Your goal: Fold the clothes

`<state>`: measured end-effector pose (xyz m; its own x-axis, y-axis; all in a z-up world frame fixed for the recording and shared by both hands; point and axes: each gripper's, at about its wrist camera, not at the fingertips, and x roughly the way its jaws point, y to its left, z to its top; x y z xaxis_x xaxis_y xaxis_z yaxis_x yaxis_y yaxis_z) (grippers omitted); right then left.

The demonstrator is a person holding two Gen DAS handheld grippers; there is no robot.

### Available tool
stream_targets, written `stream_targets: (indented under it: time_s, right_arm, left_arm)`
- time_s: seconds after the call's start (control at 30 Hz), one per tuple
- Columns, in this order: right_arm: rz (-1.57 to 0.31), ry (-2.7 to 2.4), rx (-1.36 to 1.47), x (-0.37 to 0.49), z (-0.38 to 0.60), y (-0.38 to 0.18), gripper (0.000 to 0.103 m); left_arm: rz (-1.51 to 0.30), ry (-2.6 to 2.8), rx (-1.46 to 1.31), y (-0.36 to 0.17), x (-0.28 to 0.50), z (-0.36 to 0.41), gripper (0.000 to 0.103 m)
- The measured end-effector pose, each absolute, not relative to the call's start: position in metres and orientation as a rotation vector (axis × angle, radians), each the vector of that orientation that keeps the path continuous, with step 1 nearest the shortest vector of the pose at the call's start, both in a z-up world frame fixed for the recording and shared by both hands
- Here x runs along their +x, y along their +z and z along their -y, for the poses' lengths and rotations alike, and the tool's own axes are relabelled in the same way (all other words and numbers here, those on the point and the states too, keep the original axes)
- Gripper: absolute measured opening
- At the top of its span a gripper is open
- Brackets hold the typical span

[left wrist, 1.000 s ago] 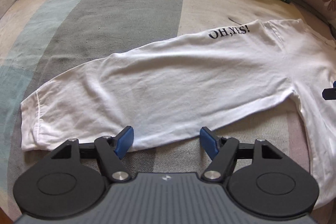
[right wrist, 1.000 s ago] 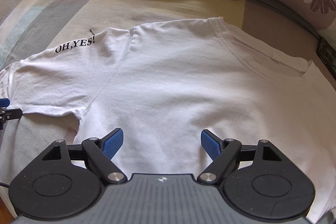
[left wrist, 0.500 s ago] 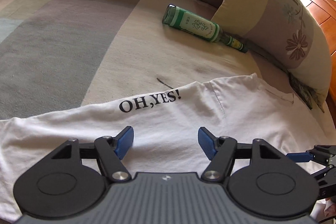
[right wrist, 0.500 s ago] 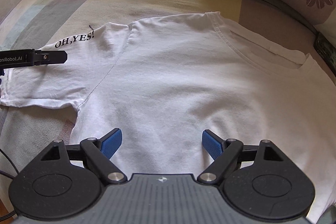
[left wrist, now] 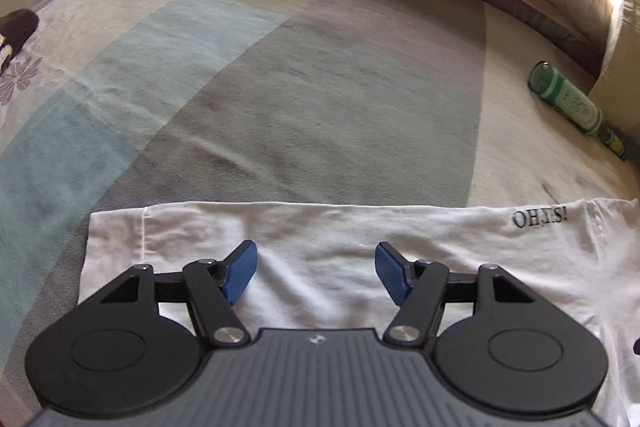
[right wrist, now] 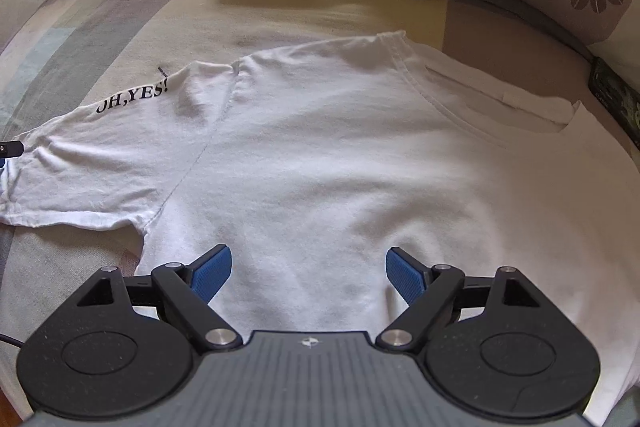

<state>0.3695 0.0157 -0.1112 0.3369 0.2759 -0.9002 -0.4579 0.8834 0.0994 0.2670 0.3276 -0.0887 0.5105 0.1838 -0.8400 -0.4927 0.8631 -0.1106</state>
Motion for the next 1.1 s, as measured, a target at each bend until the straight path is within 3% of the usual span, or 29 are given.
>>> stream_targets:
  time_s: [0.2, 0.37, 0.4, 0.43, 0.63, 0.9, 1.1]
  right_arm:
    - [-1.042, 0.472, -0.212, 0.406, -0.036, -0.116, 0.091]
    - [-0.993, 0.443, -0.205, 0.445, -0.053, -0.133, 0.092]
    - [-1.0, 0.431, -0.195, 0.453, -0.056, -0.139, 0.094]
    - [-0.98, 0.429, -0.174, 0.462, -0.059, -0.144, 0.103]
    - [-0.985, 0.432, -0.155, 0.497, -0.071, -0.137, 0.103]
    - [-0.975, 0.423, -0.251, 0.457, 0.028, -0.093, 0.103]
    - [-1.057, 0.27, -0.21, 0.444, 0.125, -0.102, 0.103]
  left_arm:
    - [-1.035, 0.354, -0.165, -0.106, 0.273, -0.278, 0.071]
    - [-1.012, 0.341, -0.216, -0.108, 0.264, -0.287, 0.074]
    - [-1.015, 0.334, -0.212, -0.108, 0.263, -0.287, 0.075]
    - [-1.022, 0.325, -0.206, -0.108, 0.264, -0.287, 0.077]
    - [-1.043, 0.31, -0.204, -0.104, 0.268, -0.286, 0.076]
    - [-0.989, 0.132, -0.117, -0.068, 0.313, -0.239, 0.077]
    - [-0.936, -0.168, 0.046, -0.048, 0.383, -0.154, 0.077]
